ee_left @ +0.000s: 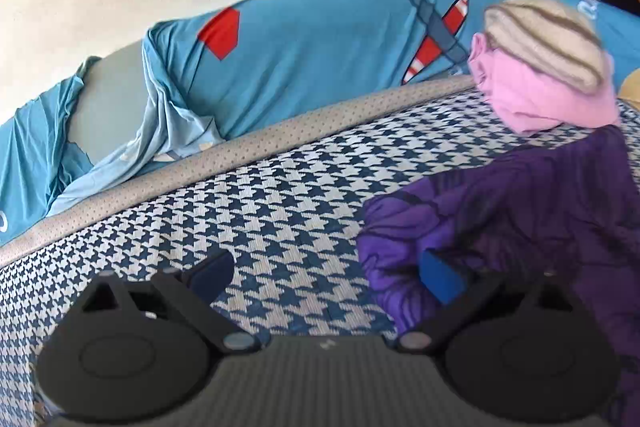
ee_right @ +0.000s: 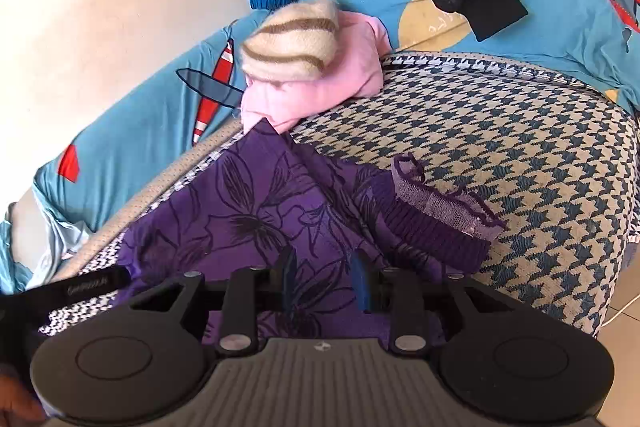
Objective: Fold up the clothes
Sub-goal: 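Lower the blouse onto the bedspread and open both grippers, then withdraw both grippers back from the placed blouse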
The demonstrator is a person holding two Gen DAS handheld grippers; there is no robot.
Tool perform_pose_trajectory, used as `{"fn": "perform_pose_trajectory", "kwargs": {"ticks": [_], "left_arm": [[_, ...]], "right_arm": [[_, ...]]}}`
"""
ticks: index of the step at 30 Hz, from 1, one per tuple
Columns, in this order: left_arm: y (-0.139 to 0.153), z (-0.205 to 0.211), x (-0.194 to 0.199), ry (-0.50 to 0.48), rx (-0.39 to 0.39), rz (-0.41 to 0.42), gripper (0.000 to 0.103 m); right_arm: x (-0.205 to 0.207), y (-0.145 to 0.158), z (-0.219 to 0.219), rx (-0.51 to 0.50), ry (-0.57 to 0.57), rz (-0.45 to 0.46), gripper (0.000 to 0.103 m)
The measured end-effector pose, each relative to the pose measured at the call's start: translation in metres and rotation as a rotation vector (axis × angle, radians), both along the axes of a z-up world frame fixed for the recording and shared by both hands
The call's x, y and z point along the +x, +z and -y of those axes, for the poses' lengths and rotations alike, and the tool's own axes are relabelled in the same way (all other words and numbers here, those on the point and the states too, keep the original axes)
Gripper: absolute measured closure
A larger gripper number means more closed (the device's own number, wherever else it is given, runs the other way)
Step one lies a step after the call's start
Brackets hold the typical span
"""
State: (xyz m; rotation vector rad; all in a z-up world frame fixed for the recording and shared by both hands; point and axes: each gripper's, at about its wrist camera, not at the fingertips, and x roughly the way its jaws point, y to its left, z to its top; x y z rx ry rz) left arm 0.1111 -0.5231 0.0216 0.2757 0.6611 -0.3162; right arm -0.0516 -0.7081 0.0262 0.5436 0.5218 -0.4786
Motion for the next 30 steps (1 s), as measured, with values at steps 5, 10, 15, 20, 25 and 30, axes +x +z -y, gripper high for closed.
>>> {"fn": "perform_pose_trajectory", "kwargs": {"ticks": [5, 10, 15, 20, 25, 30], "left_arm": [[0.012, -0.012, -0.041, -0.041, -0.03, 0.015, 0.003], [0.013, -0.022, -0.08, -0.086, -0.04, -0.003, 0.003], [0.004, -0.028, -0.107, -0.106, -0.04, -0.055, 0.003], [-0.01, -0.03, -0.118, -0.104, -0.035, -0.094, 0.003], [-0.022, -0.027, -0.115, -0.096, -0.02, -0.114, 0.0], [-0.029, -0.026, -0.116, -0.097, -0.012, -0.113, 0.0]], "right_arm": [[-0.006, 0.009, -0.007, -0.016, 0.05, 0.016, 0.072], [-0.01, 0.012, -0.013, -0.025, 0.065, -0.006, 0.068], [-0.012, 0.008, -0.015, -0.021, 0.059, -0.047, 0.068], [-0.015, 0.004, -0.016, -0.017, 0.054, -0.088, 0.068], [-0.013, -0.004, -0.013, -0.006, 0.038, -0.116, 0.068], [-0.006, -0.011, -0.01, -0.011, 0.012, -0.13, 0.07]]}}
